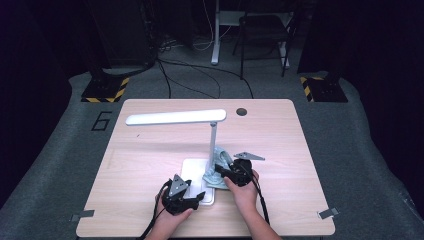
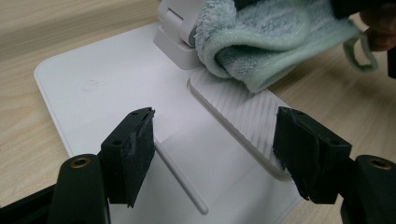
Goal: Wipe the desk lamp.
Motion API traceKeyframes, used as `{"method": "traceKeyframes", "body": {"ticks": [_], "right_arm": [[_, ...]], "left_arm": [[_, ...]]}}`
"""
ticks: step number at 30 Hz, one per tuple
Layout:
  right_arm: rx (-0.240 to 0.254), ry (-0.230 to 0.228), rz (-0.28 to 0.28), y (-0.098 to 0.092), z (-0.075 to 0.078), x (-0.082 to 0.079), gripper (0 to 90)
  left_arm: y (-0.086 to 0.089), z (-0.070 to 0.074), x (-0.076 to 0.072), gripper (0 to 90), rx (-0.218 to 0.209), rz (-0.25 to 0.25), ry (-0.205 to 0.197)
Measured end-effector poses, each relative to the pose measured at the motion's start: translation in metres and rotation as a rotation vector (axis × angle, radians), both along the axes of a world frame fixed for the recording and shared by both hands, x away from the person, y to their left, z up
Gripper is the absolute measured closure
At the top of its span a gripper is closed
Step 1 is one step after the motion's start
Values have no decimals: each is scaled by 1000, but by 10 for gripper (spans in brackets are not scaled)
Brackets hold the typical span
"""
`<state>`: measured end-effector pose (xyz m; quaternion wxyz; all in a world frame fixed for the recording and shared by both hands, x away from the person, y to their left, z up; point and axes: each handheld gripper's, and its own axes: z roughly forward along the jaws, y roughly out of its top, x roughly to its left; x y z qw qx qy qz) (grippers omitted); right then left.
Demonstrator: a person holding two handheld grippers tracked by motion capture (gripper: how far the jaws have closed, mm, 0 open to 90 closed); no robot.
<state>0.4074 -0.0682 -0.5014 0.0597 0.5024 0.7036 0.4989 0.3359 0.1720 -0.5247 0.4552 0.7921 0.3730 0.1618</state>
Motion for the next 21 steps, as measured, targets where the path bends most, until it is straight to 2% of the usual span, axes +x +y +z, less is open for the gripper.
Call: {"method": "traceKeyframes", "body": {"ticks": [1, 2, 4, 7, 10, 14, 21], "right_arm": [[8, -34, 6, -1, 4, 0, 660], [27, -35, 3, -1, 8, -1, 661], [56, -71, 19, -3, 22, -3, 661], [58, -128, 34, -4, 41, -6, 661], [92, -166, 41, -9, 57, -9, 662], [159, -205, 49, -16, 76, -11, 662], [208, -267, 60, -19, 108, -16, 663]], "left_arm": [[0, 0, 0, 295, 6, -5, -3], [0, 0, 0, 296, 6, -6, -3], [0, 0, 0, 296, 6, -5, -4], [0, 0, 0, 296, 5, -6, -3], [0, 0, 0, 296, 2, -4, -3], [1, 0, 0, 297, 12, -8, -6], [1, 0, 0, 297, 12, -8, -5]]}}
